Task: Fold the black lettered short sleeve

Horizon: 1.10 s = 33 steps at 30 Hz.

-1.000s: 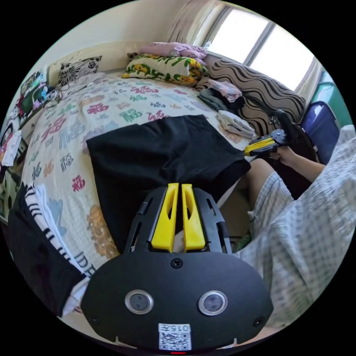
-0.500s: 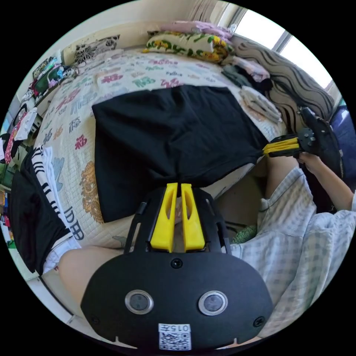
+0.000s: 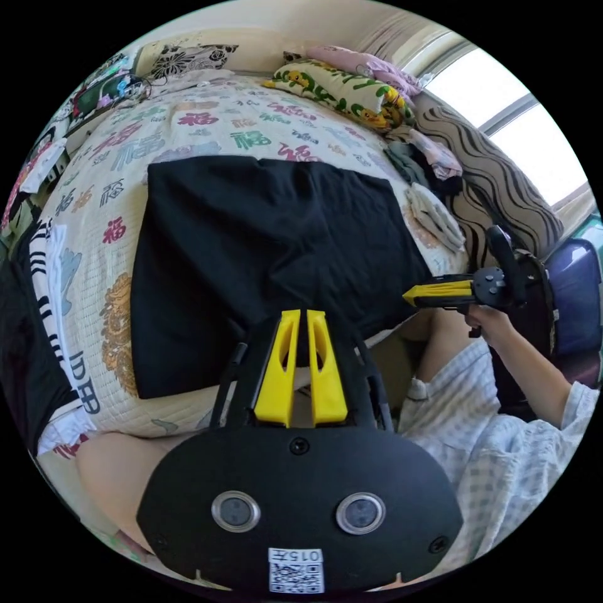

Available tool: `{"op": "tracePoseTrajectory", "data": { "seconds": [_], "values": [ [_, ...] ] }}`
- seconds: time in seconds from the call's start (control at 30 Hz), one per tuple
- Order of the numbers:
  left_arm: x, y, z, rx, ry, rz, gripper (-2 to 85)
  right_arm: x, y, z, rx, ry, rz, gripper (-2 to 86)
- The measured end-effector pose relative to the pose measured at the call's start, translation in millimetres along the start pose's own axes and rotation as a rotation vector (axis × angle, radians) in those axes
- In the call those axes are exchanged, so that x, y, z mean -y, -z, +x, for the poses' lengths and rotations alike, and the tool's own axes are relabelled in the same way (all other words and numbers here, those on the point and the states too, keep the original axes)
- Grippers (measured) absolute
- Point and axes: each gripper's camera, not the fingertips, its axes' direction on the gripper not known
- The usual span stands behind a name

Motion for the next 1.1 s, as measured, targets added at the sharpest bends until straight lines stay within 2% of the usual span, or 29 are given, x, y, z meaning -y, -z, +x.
{"op": "tracePoseTrajectory", "data": {
  "seconds": [0.1,0.2,0.33,0.4,0.5,0.73,0.8,0.93,1.1],
  "values": [
    [-1.3,-30.2,-22.7,0.044,0.024,-0.12,0.4,-6.3,-9.4,24.4,0.074,-0.038,-0.012,-1.0],
    [-6.3,-17.9,-50.5,-0.057,0.076,-0.105,1.1,-17.9,2.3,58.1,0.205,-0.064,0.0,-0.9],
    [-3.1,32.1,-103.1,-0.102,0.17,0.112,4.9,-39.6,37.9,125.0,0.282,-0.187,0.198,-0.2],
    [10.3,62.6,-146.1,-0.15,0.26,0.265,8.7,-46.4,59.4,182.4,0.329,-0.322,0.354,2.4],
    [37.6,72.2,-194.3,-0.161,0.326,0.321,10.1,-39.0,66.3,240.7,0.408,-0.438,0.45,5.1],
    [85.5,36.0,-256.9,-0.207,0.419,0.246,10.7,16.8,43.5,312.3,0.456,-0.538,0.374,8.0],
    [93.9,19.5,-270.2,-0.214,0.45,0.208,11.1,32.3,29.0,334.2,0.526,-0.585,0.355,8.3],
    [103.4,4.1,-278.0,-0.199,0.418,0.178,10.3,50.5,15.9,353.5,0.572,-0.605,0.335,7.4],
    [113.6,-7.3,-292.9,-0.232,0.383,0.149,1.0,70.0,13.5,355.6,0.456,-0.519,0.291,1.4]
  ]
}}
